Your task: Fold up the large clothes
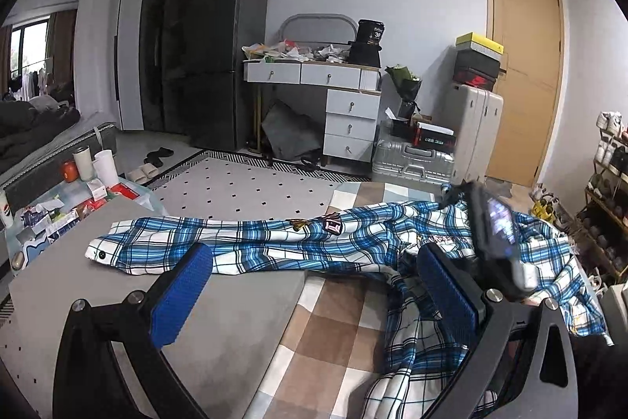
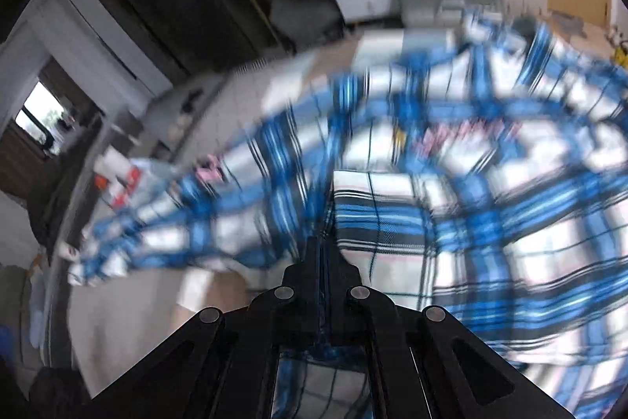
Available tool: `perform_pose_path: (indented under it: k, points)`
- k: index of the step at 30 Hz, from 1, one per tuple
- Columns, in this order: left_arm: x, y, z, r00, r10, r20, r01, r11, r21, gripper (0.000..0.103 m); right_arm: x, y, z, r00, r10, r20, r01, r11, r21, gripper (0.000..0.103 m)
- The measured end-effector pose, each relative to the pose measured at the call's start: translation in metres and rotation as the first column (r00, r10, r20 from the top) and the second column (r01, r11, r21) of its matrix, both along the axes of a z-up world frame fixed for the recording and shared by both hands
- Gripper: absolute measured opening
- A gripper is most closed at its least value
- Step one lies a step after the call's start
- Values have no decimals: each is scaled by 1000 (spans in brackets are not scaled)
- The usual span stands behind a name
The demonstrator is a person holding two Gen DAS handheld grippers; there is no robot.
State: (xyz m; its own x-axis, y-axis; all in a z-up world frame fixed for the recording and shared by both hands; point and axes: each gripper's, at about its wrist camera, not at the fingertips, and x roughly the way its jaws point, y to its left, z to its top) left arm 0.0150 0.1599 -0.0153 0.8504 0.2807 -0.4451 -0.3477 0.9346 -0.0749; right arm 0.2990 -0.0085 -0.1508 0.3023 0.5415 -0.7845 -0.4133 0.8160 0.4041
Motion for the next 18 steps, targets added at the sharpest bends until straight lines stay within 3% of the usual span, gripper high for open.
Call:
perform_pose_path:
  k: [2,5,6,7,8,9,10,13,15,16,18]
  points:
    - [1,2,-1,1000,-5,0,5,1000,0,102,2,1,-10,1000,19,0,-19,1000,-13,5]
    - [1,2,-1,1000,-26,-4,26,1000,-6,102,-3,-3,-14,986,130,-109,-122,990,73,12]
    - [2,0,-2,1000,-30,-7,30,1000,-3,102,-7,-11,-8,986,136,-100,-128,988,86,20]
    - [2,-1,-2,999,-33,-7,33,999,-1,102,-12,-21,0,988,135,-73,-127,987,103,37]
    - [3,-2,-4,999,-42,-8,42,999,-2,102,-18,-35,10,990,133,-37,-127,984,124,48]
    - [5,-5,-6,998,-62,-16,62,998,-8,102,-25,-51,19,992,124,-3,-122,982,140,68]
    - [5,-5,-7,997,-75,-22,75,997,-10,102,-31,-70,29,995,99,33,-103,984,148,77]
    - [17,-16,-12,987,-150,-59,149,989,-15,102,-49,-147,47,994,-38,104,25,992,121,79]
    - [34,-26,-13,976,-194,-100,193,981,-23,102,-55,-187,49,986,-137,98,131,989,70,79]
    - [41,-30,-12,972,-207,-112,205,978,-30,102,-67,-221,50,970,-225,95,223,974,35,79]
    - [74,-52,-8,939,-305,-158,299,952,-62,102,-89,-266,51,938,-340,64,337,940,56,81]
